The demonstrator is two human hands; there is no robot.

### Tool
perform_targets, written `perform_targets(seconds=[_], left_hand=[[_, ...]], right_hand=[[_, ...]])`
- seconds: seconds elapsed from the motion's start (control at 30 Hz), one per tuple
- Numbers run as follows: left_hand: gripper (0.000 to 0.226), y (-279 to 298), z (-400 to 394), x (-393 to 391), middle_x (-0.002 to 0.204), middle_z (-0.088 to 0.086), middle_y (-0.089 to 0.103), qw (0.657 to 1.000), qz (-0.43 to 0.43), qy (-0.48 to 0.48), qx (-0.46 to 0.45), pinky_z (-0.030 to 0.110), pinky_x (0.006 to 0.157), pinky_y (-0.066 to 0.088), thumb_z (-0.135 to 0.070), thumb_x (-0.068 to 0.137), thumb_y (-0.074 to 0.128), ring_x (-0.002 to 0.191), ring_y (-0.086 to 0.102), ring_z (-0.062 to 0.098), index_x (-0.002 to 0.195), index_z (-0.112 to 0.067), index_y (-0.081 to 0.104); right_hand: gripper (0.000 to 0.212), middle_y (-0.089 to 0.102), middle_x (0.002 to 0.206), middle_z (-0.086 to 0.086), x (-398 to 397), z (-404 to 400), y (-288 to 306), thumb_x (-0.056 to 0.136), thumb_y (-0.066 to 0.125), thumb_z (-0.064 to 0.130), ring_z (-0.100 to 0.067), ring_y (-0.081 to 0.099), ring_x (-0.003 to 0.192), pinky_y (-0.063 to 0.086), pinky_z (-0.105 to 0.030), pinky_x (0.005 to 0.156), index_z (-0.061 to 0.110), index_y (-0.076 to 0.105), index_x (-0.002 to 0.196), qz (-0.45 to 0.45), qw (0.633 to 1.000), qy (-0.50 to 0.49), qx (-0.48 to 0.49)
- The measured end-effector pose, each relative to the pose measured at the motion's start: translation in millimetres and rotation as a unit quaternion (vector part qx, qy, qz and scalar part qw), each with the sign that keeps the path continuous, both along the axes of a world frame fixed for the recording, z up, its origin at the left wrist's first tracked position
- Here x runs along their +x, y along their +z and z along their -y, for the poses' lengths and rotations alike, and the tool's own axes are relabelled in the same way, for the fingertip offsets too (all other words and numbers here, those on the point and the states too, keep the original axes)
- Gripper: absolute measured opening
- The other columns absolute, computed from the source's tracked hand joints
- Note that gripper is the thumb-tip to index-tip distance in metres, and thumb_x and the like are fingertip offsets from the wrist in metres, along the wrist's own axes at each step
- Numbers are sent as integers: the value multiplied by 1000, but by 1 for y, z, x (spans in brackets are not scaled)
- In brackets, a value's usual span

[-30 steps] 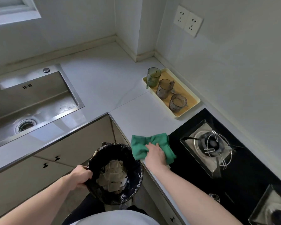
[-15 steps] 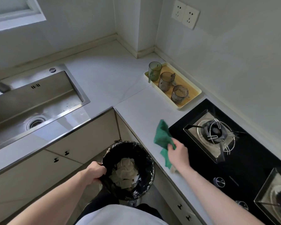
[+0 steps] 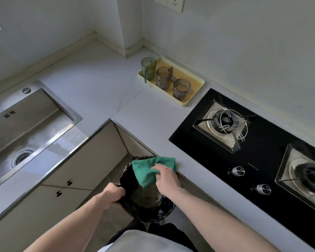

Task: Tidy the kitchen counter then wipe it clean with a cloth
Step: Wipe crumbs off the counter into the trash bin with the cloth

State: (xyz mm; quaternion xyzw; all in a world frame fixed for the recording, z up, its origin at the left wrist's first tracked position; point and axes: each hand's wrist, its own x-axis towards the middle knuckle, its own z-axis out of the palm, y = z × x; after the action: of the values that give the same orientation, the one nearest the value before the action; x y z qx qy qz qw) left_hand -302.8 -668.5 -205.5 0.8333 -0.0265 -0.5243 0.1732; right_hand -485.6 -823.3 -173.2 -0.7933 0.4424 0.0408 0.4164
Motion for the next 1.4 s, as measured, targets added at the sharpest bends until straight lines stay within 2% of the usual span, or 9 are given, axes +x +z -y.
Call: perform_targets(seconds=[0.1,0.23,0.43,0.63,0.77,0.9,1.03,1.2,1.4], left_hand=[[15,4,2,5,56,11,61,1000,0,-30,6,27,44,47,-7,67,59,42,56,23,74,-1,71],[27,2,2,8,64,15,68,998,-4,-56,3,35,55,55,-9,60,60,52,65,28,80,1,75],[34,8,7,-5,64,15,64,995,-17,-96,-2,36,57,54,-9,54,60,54,66,28,83,6,71],[26,16,16,-30,78,21,74,988,-41,-151,1,48,61,64,-1,69,61,63,75,34,92,4,70],[23,27,19,-50,66,17,70,985,-46,-165,-13,40,52,61,6,76,55,58,73,33,94,9,68],[21,32,21,-67,71,22,73,984,-55,-169,-17,55,64,62,7,76,54,64,74,41,92,9,69],[21,35,25,-87,70,24,73,985,-52,-166,-16,56,62,62,9,77,54,64,74,42,93,10,68],[23,23,23,-119,80,27,73,988,-41,-149,-6,56,66,62,9,73,57,66,74,40,92,11,69],[14,23,17,-206,67,21,66,994,-19,-108,-1,48,57,63,11,75,58,52,69,32,86,14,67]], right_hand=[[31,68,125,14,-8,-23,12,102,53,20,-8,63,108,50,-23,96,33,67,127,29,998,-20,60],[31,68,115,21,-41,-30,32,101,54,15,0,62,106,47,-10,92,26,69,127,77,985,-150,30],[27,71,107,15,-126,-25,54,101,55,20,-7,66,99,52,-24,82,28,68,124,82,940,-327,-45],[35,69,128,5,-201,-10,57,101,55,20,-18,64,116,53,-36,98,20,63,135,43,893,-428,-135],[34,64,134,7,-233,-12,56,102,53,16,-19,61,118,46,-28,93,21,63,134,16,889,-432,-153],[34,64,136,6,-251,-15,43,100,54,12,-24,60,121,46,-30,94,21,66,131,-24,902,-406,-148],[37,65,134,6,-263,-9,35,100,54,10,-22,60,120,46,-29,96,24,66,132,-23,915,-380,-135],[36,68,128,8,-318,7,45,101,54,15,-19,63,115,52,-31,93,29,64,133,5,900,-396,-182],[37,66,133,4,-440,42,66,100,56,14,-21,63,117,46,-24,92,20,65,135,7,867,-421,-265]])
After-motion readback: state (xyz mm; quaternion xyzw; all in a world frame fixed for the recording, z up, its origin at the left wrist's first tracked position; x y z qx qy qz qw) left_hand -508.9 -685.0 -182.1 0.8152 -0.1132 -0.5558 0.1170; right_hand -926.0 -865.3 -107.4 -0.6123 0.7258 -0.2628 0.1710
